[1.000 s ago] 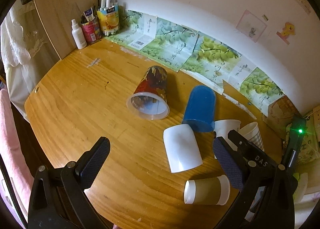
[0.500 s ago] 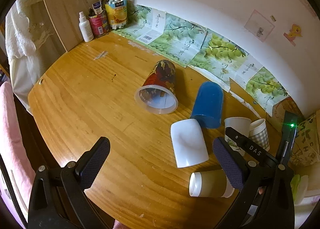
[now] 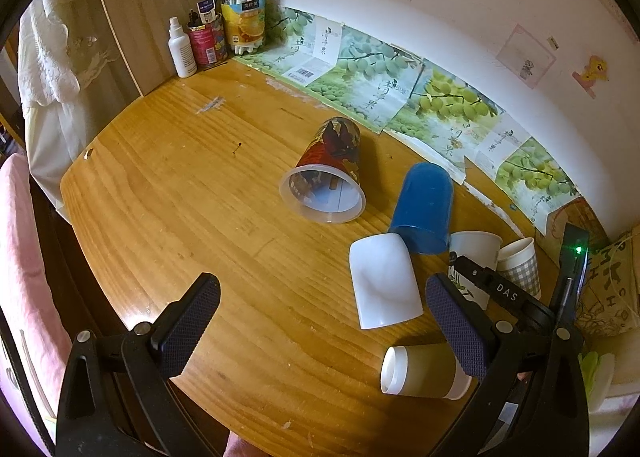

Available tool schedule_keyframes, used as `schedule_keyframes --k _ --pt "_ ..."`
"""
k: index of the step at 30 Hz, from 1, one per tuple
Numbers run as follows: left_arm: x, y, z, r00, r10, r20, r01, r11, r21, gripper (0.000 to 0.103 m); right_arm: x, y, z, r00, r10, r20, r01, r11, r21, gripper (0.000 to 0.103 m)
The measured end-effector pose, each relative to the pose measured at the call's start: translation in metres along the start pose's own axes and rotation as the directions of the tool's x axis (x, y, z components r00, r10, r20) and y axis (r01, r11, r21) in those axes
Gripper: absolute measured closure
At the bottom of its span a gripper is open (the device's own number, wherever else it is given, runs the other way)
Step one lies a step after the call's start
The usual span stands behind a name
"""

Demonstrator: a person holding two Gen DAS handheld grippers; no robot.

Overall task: Flip cup upright
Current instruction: 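Lower the right gripper over the white panda-print cup and close on it, then lift the panda-print cup with the right gripper and rotate it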

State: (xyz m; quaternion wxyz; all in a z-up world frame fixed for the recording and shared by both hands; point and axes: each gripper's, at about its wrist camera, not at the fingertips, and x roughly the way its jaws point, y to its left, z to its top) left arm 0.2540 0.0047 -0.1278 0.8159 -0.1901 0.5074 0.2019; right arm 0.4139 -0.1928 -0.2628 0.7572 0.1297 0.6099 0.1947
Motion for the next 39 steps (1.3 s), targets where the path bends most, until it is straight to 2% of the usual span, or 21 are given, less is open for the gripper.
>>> schedule_keyframes --k 7,20,31,39 --pt "-0.001 0.0 0.001 1.0 0.0 0.001 0.0 1.0 -0.002 0.001 -0.002 0.0 -0.002 1.0 0.015 -0.007 -0.015 1.0 0.003 0.039" --pt "-0.019 0.005 -0.001 0.999 -0.016 0.034 0.016 1.0 0.005 0.001 -0.019 0.012 -0.005 0.999 0.031 0.035 -0.031 0.999 -0.015 0.039" --pt "-0.033 0.018 0.0 0.993 -0.112 0.03 0.113 0.993 -0.037 0.001 -0.048 0.02 -0.013 0.994 0.042 0.1 -0.041 0.999 -0.01 0.039" --pt "-0.043 0.038 0.007 0.987 -0.156 0.047 0.159 0.986 -0.059 0.001 -0.074 0.031 -0.026 0.986 0.057 0.159 -0.058 0.998 0.005 0.039"
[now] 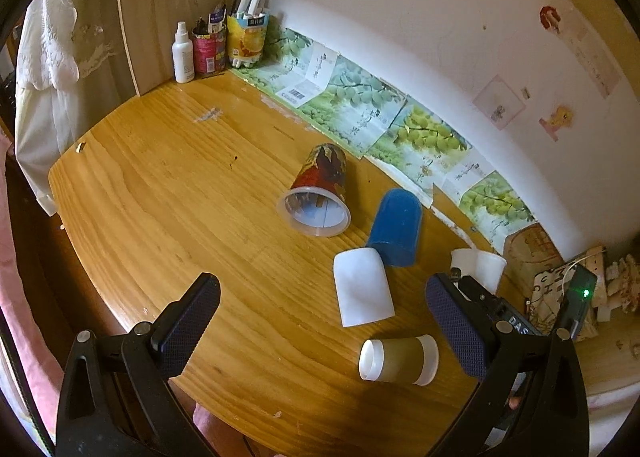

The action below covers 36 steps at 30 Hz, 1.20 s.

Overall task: Flip cup upright
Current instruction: 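Lift the panda-print cup with the right gripper and rotate it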

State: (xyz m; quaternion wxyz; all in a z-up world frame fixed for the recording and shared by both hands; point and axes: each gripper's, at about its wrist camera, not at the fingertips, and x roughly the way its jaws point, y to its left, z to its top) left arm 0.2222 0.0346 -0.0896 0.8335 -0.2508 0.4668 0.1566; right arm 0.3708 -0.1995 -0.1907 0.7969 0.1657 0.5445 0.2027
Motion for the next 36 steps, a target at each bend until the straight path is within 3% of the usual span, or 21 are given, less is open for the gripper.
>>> schedule_keyframes --k 15,36 --pt "-0.014 0.03 0.008 0.997 -0.079 -0.019 0.081 0.987 0.138 0.001 -0.039 0.038 -0.044 0.992 -0.033 0.119 0.028 0.999 0.047 0.039" --pt "-0.033 0.087 -0.004 0.992 -0.107 -0.067 0.123 0.939 0.322 0.001 -0.039 0.085 -0.145 0.978 -0.085 0.191 0.045 0.979 0.2 0.039"
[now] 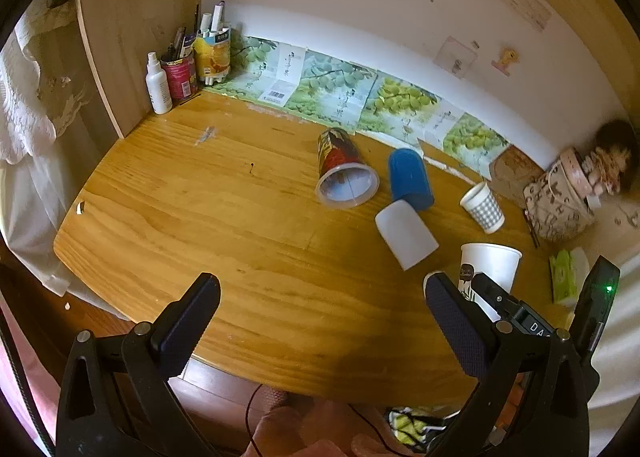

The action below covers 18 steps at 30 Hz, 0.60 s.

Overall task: Flip cup upright
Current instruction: 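Lift the panda-print cup with the right gripper and rotate it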

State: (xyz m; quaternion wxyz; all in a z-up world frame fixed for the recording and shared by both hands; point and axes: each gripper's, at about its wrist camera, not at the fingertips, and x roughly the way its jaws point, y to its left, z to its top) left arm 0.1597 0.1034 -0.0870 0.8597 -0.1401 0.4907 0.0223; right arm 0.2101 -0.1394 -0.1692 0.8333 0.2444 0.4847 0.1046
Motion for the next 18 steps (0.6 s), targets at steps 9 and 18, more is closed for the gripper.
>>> schedule_keyframes --k 9,18 --pt "0.016 0.01 -0.017 0.998 -0.016 -0.066 0.021 0.998 0.068 0.001 0.013 -0.006 -0.035 0.999 -0.037 -0.019 0.038 0.997 0.071 0.039" --pt "0.038 0.012 -0.029 0.99 -0.025 -0.136 0.042 0.992 0.121 0.001 0.036 -0.012 -0.061 0.995 -0.068 -0.07 0.074 0.993 0.092 0.039"
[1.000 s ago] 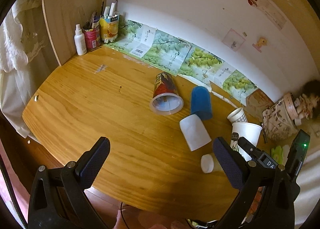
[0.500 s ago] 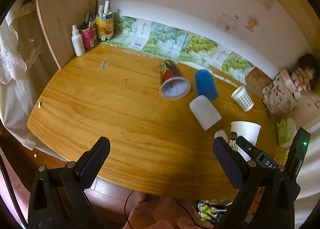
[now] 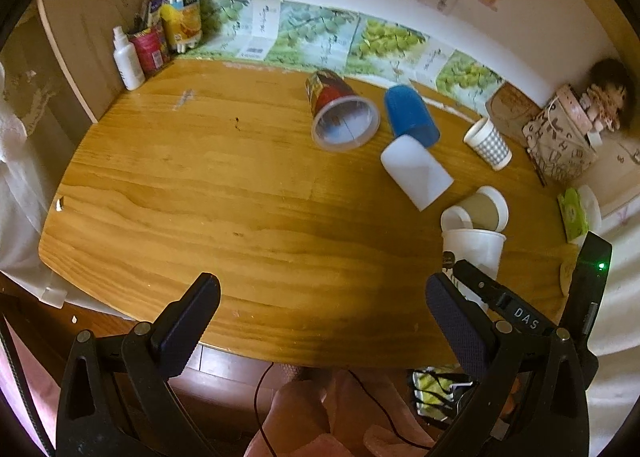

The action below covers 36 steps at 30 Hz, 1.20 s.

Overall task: Flip cup upright
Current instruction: 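Lift the panda-print cup with the right gripper and rotate it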

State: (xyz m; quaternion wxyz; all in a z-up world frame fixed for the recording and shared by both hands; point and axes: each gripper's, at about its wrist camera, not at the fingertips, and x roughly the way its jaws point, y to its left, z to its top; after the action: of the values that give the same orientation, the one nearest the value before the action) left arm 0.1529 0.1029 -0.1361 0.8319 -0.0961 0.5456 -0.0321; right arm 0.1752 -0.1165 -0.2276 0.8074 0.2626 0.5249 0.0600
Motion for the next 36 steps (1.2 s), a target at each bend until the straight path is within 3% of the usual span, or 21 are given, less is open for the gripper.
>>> schedule_keyframes --k 10,18,29,36 --pt "0.02 -0.007 -0.003 0.999 -0.005 -0.052 0.009 0.998 0.061 0.001 0.023 -0.01 -0.024 0.995 -0.037 -0.095 0.038 0.999 0.008 0.039" --pt "0.037 -0.016 -0.005 0.993 -0.014 -0.118 0.026 0.995 0.101 0.001 0.025 -0.014 -0.029 0.994 -0.04 -0.104 0.042 0.999 0.011 0.039" --pt "0.058 -0.03 0.0 0.977 -0.022 -0.212 0.051 0.99 0.131 0.001 0.027 -0.015 -0.027 0.99 -0.031 -0.135 0.033 0.999 0.017 0.037" --pt "0.069 -0.039 0.001 0.964 -0.011 -0.266 0.053 0.987 0.152 0.001 0.021 -0.018 -0.026 0.988 -0.021 -0.151 0.022 1.0 0.007 0.029"
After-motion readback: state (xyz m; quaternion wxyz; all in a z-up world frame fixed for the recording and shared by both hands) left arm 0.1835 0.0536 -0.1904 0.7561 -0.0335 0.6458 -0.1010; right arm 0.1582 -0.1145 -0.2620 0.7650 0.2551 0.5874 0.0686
